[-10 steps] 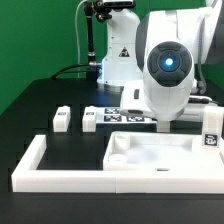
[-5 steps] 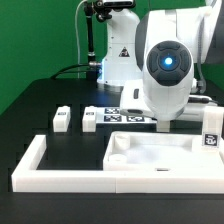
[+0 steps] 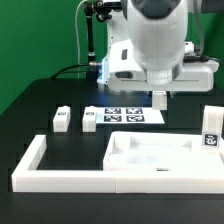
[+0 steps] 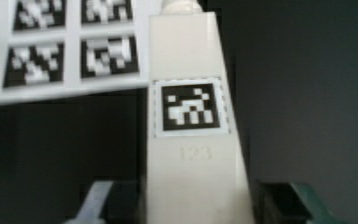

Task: Assemble desk

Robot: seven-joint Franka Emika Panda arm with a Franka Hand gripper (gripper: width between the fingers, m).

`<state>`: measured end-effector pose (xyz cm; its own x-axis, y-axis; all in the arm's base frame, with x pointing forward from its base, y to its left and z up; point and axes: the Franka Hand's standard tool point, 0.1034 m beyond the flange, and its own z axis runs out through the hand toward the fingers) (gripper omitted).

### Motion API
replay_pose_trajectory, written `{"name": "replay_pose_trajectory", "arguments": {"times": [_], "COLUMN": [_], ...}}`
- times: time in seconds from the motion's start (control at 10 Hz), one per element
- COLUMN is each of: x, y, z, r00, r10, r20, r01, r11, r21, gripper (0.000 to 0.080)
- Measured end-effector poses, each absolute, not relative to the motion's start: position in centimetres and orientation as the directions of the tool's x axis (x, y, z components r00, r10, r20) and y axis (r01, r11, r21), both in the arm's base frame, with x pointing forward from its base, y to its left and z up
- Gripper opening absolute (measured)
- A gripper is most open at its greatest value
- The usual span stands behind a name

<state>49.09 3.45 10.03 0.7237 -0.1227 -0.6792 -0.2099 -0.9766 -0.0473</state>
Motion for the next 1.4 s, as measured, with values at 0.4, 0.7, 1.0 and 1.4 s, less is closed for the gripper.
{"name": "replay_pose_trajectory", "arguments": {"times": [0.4, 0.7, 1.0, 1.4], "x": [52.3, 55.8, 56.4, 62.1], "y": [0.7, -1.4, -1.7, -4.0], "z": [14.6, 17.1, 17.0, 20.7], "r00": [0.869, 0.962, 0.988, 0.974], "r10": [-0.109, -0.109, -0.139, -0.17], "r20": [-0.483, -0.251, -0.067, 0.152], "r01": [-0.19, -0.149, -0.147, -0.142], "r11": [-0.974, -0.978, -0.981, -0.973], "r21": [-0.122, -0.144, -0.129, -0.182], "gripper": [0.0288, 0.0288, 0.0288, 0.0288]}}
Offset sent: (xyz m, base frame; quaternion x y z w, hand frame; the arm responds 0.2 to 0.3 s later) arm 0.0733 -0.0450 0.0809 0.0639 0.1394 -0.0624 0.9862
